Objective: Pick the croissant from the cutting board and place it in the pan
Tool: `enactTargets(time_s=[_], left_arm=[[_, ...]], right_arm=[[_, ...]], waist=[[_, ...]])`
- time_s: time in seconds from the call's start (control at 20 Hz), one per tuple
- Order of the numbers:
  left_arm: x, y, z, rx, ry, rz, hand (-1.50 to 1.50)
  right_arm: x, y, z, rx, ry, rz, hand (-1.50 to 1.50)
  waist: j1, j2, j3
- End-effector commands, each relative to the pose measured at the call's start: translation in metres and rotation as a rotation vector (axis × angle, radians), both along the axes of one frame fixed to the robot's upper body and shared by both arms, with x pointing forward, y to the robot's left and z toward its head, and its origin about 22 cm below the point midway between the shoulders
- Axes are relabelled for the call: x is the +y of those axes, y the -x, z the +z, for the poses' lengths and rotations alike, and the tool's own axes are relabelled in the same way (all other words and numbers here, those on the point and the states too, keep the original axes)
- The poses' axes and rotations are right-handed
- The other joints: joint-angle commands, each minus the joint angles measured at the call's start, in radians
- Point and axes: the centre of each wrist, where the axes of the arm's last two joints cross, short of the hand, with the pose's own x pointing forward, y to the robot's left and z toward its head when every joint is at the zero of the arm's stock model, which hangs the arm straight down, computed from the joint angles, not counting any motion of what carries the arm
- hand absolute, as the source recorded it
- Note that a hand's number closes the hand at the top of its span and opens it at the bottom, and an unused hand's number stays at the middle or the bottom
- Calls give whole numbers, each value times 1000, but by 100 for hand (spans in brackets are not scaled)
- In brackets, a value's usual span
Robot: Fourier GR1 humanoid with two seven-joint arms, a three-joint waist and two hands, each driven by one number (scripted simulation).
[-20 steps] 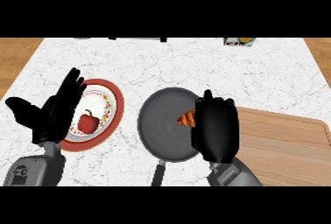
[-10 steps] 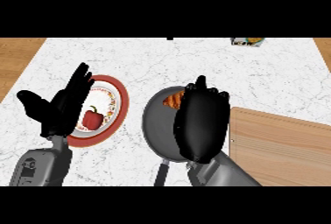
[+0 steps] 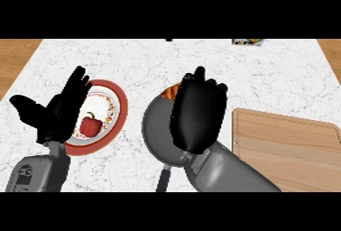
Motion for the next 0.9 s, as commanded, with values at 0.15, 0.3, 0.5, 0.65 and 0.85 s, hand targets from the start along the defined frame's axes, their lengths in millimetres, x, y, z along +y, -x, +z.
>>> enactTargets(time_s=[0.15, 0.3, 0.5, 0.65, 0.85], left_arm=[[12, 5, 2, -22, -10, 37, 0], [8, -2, 1, -9, 18, 22, 0], [19, 13, -1, -1, -8, 32, 0], [12, 9, -8, -7, -5, 43, 0], [9, 11, -3, -2, 1, 42, 0]], right_arm=[[4, -10, -33, 35, -172, -119, 150], [-3, -17, -71, 59, -198, -91, 150], [-9, -28, -96, 101, -182, -70, 150], [-15, -35, -113, 150, -153, -117, 150], [-45, -40, -124, 208, -357, -253, -150]], waist=[[-33, 0, 2], [-31, 9, 2], [-30, 3, 2], [-38, 4, 2], [-46, 4, 4]])
